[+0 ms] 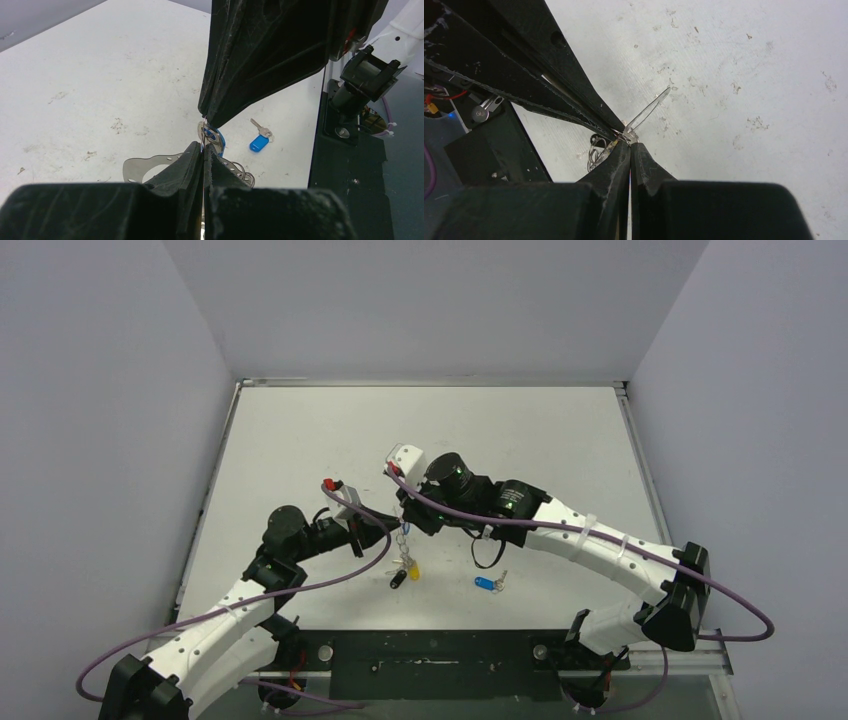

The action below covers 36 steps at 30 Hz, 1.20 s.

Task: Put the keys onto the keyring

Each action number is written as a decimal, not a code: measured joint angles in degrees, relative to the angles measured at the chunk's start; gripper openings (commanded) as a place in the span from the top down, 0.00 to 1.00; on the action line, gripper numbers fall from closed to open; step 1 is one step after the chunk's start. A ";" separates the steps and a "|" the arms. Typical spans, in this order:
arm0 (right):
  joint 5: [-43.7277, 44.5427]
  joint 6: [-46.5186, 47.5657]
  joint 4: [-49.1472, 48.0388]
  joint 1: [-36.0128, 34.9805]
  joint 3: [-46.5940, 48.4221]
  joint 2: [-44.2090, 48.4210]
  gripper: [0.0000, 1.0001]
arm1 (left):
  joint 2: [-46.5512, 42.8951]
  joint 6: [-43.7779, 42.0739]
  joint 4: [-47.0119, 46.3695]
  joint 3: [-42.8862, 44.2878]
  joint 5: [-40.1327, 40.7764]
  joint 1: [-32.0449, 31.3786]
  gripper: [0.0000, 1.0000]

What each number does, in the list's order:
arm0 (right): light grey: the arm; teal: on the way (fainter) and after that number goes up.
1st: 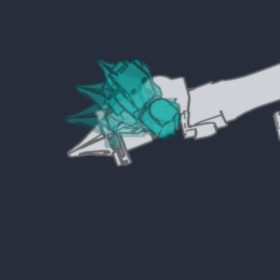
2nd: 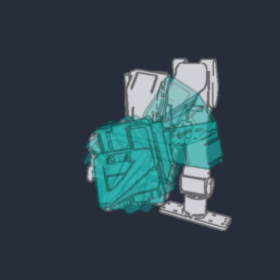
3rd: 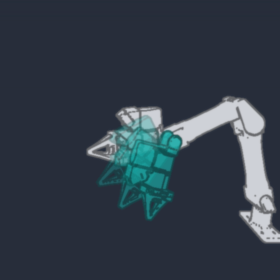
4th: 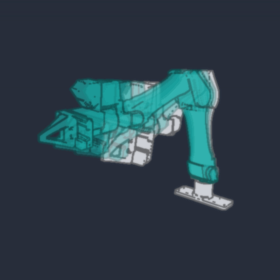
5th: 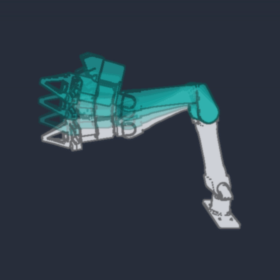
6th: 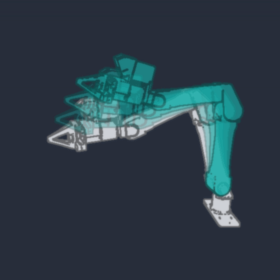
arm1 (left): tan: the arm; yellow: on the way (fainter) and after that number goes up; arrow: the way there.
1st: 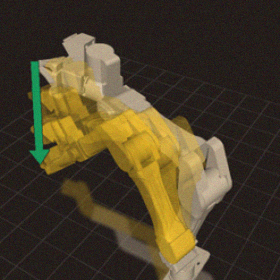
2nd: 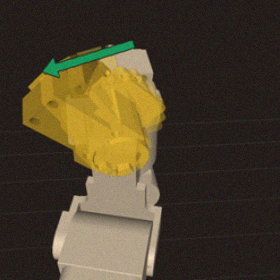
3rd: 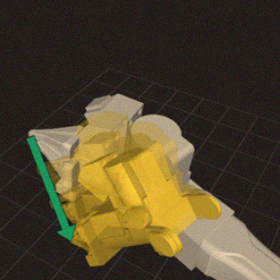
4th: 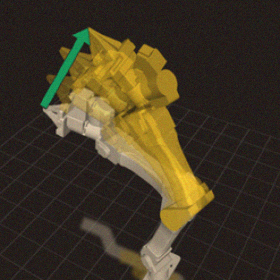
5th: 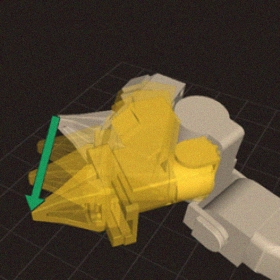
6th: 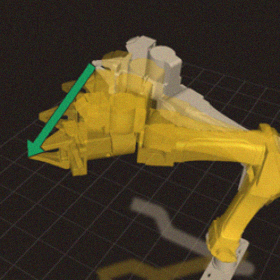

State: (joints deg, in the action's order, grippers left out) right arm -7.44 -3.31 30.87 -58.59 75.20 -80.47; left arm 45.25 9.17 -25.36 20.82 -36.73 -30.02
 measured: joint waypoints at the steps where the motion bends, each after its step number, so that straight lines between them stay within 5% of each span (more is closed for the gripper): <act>1: 0.11 0.00 0.02 0.00 -0.13 0.00 1.00 | -0.04 0.00 0.11 0.00 0.00 0.00 1.00; 36: 0.37 -0.59 -1.33 0.04 -3.65 -0.85 1.00 | -1.22 -0.42 0.76 -1.33 0.07 0.00 1.00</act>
State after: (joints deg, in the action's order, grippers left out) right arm -7.07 -3.90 29.54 -58.54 71.55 -81.32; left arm 44.03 8.75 -24.60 19.49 -36.67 -30.02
